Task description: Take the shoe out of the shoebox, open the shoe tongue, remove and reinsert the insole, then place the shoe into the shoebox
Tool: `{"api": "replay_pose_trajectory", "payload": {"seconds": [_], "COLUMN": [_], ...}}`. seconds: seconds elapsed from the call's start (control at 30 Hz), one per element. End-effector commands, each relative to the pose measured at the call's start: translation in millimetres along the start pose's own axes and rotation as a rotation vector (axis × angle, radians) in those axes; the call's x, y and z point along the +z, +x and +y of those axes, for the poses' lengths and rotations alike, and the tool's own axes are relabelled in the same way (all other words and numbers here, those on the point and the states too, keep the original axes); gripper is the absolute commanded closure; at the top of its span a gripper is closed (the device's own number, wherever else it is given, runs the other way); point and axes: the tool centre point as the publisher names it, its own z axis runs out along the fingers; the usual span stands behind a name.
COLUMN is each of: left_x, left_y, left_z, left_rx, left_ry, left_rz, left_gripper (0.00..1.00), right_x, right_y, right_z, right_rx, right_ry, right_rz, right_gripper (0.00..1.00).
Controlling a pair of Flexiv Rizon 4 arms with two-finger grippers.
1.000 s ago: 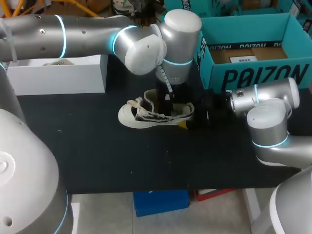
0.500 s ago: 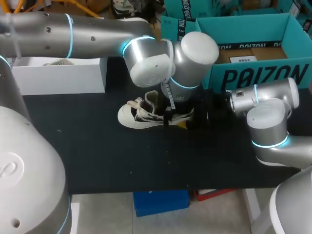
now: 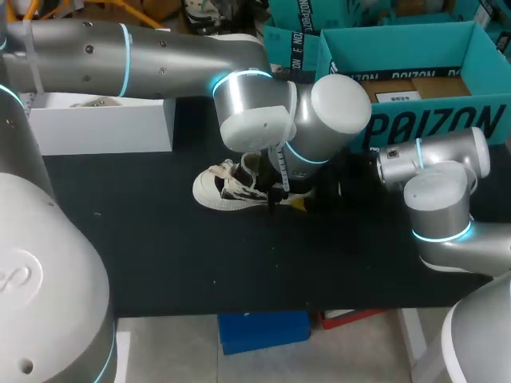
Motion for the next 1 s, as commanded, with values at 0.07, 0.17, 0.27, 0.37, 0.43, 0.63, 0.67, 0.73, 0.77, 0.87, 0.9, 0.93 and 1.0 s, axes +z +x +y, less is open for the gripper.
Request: {"api": "replay_pose_trajectory", "payload": {"seconds": [0.07,0.17,0.27,0.37,0.43,0.63,0.67,0.73,0.77,0.87,0.9,0.93,1.0], "left_x": [113.0,116.4,120.9,122.9,123.8,130.4,131.5,133.5,134.3,135.7,136.6,137.7,140.2], "left_y": [-2.1,-10.5,-17.4,-23.4,-26.5,-25.5,-25.2,-25.0,-24.7,-24.2,-24.2,-24.2,-23.6], "left_z": [10.6,12.3,12.5,12.9,12.8,8.1,7.2,6.1,5.4,4.0,3.3,2.5,0.7], "left_rx": [-0.010,-0.021,-0.031,-0.050,-0.057,-0.048,-0.045,-0.042,-0.040,-0.032,-0.031,-0.028,-0.021], "left_ry": [0.016,0.019,0.023,0.030,0.034,0.031,0.029,0.027,0.026,0.023,0.022,0.018,0.011], "left_rz": [-0.052,-0.076,-0.086,-0.089,-0.087,-0.081,-0.078,-0.076,-0.074,-0.063,-0.062,-0.058,-0.049], "left_gripper": [0.94,0.91,0.88,0.85,0.84,0.78,0.79,0.79,0.80,0.81,0.83,0.87,1.00], "right_x": [-1.9,-1.9,-1.9,-1.9,-1.9,-1.9,-1.9,-1.9,-1.9,-1.9,-1.9,-1.9,-1.9], "right_y": [-2.2,-2.2,-2.2,-2.2,-2.2,-2.2,-2.2,-2.2,-2.2,-2.2,-2.2,-2.2,-2.2], "right_z": [-2.1,-2.1,-2.1,-2.1,-2.1,-2.1,-2.1,-2.1,-2.1,-2.1,-2.1,-2.1,-2.1], "right_rx": [0.003,0.003,0.003,0.003,0.003,0.003,0.003,0.003,0.003,0.003,0.003,0.003,0.003], "right_ry": [0.002,0.002,0.002,0.002,0.002,0.002,0.002,0.002,0.002,0.002,0.002,0.002,0.002], "right_rz": [0.001,0.001,0.001,0.001,0.001,0.001,0.001,0.001,0.001,0.001,0.001,0.001,0.001], "right_gripper": [1.00,1.00,1.00,1.00,1.00,1.00,1.00,1.00,1.00,1.00,1.00,1.00,1.00]}}
